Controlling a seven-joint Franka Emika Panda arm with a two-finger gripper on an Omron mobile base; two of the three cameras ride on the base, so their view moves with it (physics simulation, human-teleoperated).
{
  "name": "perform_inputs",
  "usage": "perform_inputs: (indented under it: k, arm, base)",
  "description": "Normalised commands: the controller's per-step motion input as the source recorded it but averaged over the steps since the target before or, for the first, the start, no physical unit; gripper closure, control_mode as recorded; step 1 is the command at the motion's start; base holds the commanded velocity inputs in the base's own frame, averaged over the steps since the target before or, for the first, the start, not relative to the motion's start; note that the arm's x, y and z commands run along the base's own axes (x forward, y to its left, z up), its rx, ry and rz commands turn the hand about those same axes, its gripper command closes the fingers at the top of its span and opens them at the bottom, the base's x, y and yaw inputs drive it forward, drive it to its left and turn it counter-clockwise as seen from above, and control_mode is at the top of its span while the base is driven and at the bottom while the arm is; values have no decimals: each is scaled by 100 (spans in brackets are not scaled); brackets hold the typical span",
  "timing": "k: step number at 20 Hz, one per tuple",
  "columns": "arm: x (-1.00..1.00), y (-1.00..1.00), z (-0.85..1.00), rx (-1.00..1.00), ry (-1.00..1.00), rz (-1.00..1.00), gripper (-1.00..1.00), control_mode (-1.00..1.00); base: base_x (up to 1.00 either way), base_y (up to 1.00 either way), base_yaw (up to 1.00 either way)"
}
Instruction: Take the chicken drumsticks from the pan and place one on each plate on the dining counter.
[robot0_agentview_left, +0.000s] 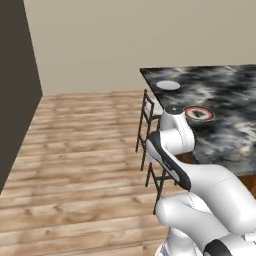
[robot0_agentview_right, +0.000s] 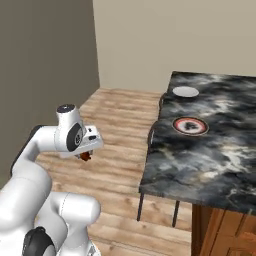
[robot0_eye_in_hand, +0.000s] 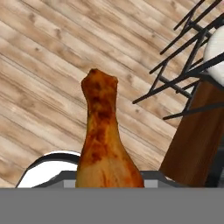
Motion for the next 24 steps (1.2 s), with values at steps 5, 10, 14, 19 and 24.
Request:
perform_inputs:
  k: [5,10,14,19,24]
  arm:
    - [0,0,0,0,0,0,100,100]
    - [0,0,0,0,0,0,100,100]
    - [0,0,0,0,0,0,100,100]
    - [0,0,0,0,0,0,100,100]
    - [0,0,0,0,0,0,100,100]
  base:
    - [62,56,-63]
    - [58,61,-60]
    - [48,61,-58]
    - [41,60,-60]
    - [21,77,-51]
